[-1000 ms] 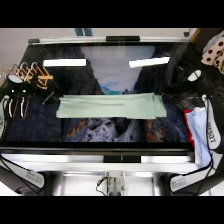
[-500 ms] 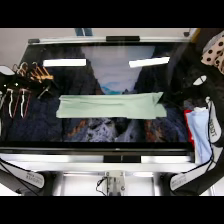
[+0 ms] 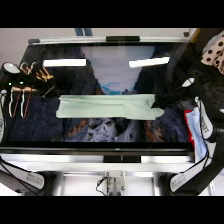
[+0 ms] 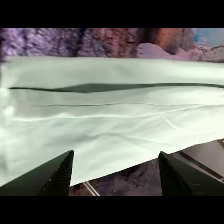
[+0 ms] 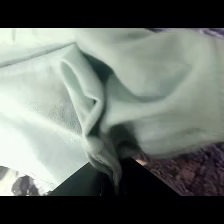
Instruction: Fold the shirts.
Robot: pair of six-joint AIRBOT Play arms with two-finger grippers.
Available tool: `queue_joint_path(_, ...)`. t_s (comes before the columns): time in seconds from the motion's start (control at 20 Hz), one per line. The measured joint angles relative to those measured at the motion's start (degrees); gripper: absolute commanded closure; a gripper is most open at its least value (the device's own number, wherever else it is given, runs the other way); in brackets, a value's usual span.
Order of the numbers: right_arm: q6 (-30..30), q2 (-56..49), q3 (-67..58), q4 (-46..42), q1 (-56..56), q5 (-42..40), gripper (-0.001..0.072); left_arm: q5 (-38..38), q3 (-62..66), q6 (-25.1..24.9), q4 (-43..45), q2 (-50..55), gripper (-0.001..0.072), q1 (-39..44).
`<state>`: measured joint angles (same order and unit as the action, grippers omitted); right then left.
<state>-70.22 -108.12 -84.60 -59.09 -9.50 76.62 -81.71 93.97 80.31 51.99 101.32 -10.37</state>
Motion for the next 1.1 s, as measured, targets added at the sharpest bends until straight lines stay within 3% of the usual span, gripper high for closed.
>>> queue_joint_path(0.05, 0.20, 0.74, 0.17, -0.22, 0.57, 0.00, 0.0652, -0.09, 0.00, 0.02, -0.87, -0.07, 0.0482, 0.85)
queue_joint_path(0.2, 0.42, 5.84, 0.00, 0.92, 1.31, 0.79, 0.0652, -0.13, -0.07, -0.98, -5.81, -0.07, 0.0671, 5.79)
queue_joint_path(0.4, -1.70, 15.08, -0.04, 2.60, 1.73, 4.52, 0.0652, 3.56, -0.11, -2.45, -9.51, 1.81, 0.0671, 17.31)
queue_joint_path(0.65, -6.49, 26.05, -0.04, 3.06, 1.95, 11.37, 0.0652, 13.51, -0.13, -1.66, -16.55, 7.63, 0.0672, 32.46)
queue_joint_path(1.1, -13.42, 40.26, -0.04, 3.21, 1.90, 21.18, 0.0652, 22.97, -0.11, -1.46, -26.97, 14.36, 0.0673, 45.79)
